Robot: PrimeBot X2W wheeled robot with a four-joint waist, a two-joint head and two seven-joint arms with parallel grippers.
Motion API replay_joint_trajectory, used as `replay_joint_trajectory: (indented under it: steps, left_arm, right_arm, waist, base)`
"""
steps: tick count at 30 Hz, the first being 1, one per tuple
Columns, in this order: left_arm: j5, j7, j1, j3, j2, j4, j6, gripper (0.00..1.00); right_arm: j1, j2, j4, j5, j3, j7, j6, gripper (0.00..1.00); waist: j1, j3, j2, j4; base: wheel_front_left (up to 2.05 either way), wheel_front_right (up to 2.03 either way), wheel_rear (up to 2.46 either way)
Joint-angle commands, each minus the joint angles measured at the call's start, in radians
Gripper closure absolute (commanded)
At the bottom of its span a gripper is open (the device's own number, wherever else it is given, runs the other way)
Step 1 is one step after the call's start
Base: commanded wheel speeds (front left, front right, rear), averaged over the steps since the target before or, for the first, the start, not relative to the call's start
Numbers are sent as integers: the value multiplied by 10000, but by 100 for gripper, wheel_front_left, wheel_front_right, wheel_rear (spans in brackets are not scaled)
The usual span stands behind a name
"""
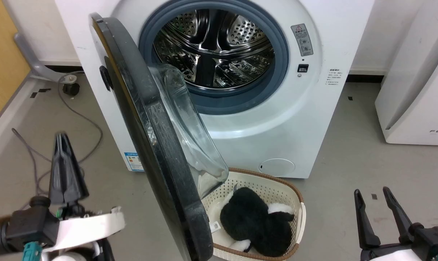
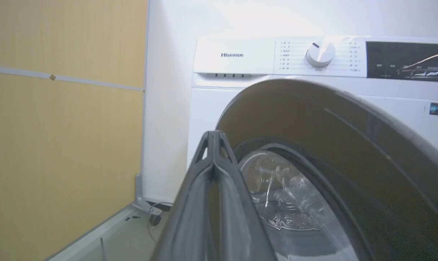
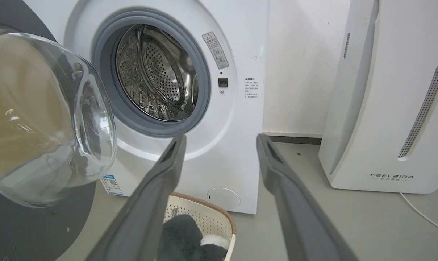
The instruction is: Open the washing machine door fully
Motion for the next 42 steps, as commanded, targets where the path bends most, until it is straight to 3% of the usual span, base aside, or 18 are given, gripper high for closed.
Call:
replay_joint_trajectory:
  steps: [1,8,18,32,42]
  left_arm:
    - [20,-53,-196,-146,14,-453,-49,100]
    - [73,-53,-443,-1049,14,-1799,-285,100]
    - [607,-53,-302,-2610,14,-2397,-877,100]
    - [919,-53,321,-4570,142,-1671,-1767,100]
    - [876,-53,758,-5791,128,-922,-1980,100]
  right_arm:
    - [179,46,-43,93,-20,-43,8,0]
    - [267,46,-11,126,30,-43,8,0]
    - [381,47,102,202,35,-43,8,0]
    - [395,47,290,326,33,-43,8,0]
    - [416,47,428,363,12,-43,8,0]
  waist:
    - [0,-35,-1,7]
    - [0,-108,-1,-15]
    - [0,-203,-1,7]
    - [0,-204,-1,259]
    - [0,-93,-1,429]
  base:
    - [0,0,0]
    - [0,0,0]
    - [0,0,0]
    - [0,0,0]
    - [0,0,0]
